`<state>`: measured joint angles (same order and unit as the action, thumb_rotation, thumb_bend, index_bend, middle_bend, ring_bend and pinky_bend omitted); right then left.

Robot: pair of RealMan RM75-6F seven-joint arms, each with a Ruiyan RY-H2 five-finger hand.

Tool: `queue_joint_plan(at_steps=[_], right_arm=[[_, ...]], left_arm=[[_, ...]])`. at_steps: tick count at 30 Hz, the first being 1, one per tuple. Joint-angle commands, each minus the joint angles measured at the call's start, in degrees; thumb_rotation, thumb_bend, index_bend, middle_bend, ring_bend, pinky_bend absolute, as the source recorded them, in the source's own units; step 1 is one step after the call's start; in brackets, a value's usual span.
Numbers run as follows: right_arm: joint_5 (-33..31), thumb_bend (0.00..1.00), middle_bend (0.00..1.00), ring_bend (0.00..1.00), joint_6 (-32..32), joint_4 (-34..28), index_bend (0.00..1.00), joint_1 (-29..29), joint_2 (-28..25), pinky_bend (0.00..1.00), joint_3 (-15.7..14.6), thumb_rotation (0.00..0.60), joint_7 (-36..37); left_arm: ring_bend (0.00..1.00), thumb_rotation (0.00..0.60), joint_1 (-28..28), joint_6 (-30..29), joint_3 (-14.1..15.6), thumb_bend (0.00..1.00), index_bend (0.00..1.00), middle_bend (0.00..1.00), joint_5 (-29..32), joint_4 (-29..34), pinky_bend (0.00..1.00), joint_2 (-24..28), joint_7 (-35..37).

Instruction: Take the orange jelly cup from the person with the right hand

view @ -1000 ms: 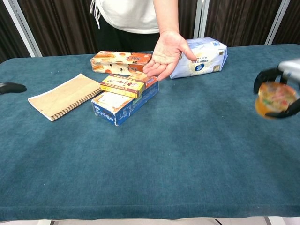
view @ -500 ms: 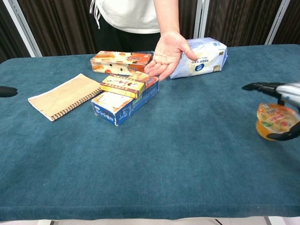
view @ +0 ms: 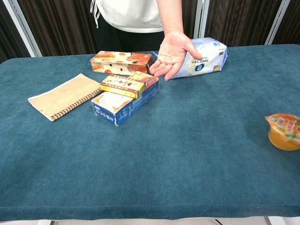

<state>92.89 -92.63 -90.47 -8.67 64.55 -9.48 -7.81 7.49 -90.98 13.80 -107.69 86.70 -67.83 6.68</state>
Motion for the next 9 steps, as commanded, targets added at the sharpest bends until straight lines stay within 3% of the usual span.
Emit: queue_joint_plan(at_steps=[1, 4, 9], right_arm=[[-0.2, 0.13, 0.0, 0.0, -2.09, 1.62, 0.0, 2.65, -0.26, 0.1, -1.02, 0.6, 0.71], [-1.49, 0.13, 0.0, 0.0, -6.5, 5.98, 0.0, 7.53, 2.68, 0.03, -0.94, 0.6, 2.22], [0.03, 0.12, 0.0, 0.0, -8.19, 8.82, 0.0, 9.59, 4.51, 0.0, -0.21, 0.6, 1.53]], left_arm=[[0.0, 0.6, -1.2, -0.3, 0.61, 0.33, 0.0, 0.0, 0.49, -0.07, 0.0, 0.66, -1.68], [0.0, 0.6, -4.92, -2.65, 1.55, 0.33, 0.0, 0.0, 1.94, 0.6, 0.0, 1.51, -5.36], [0.0, 0.6, -8.12, -5.97, 0.76, 0.33, 0.0, 0.0, 2.67, -3.63, 0.0, -0.76, -5.02]])
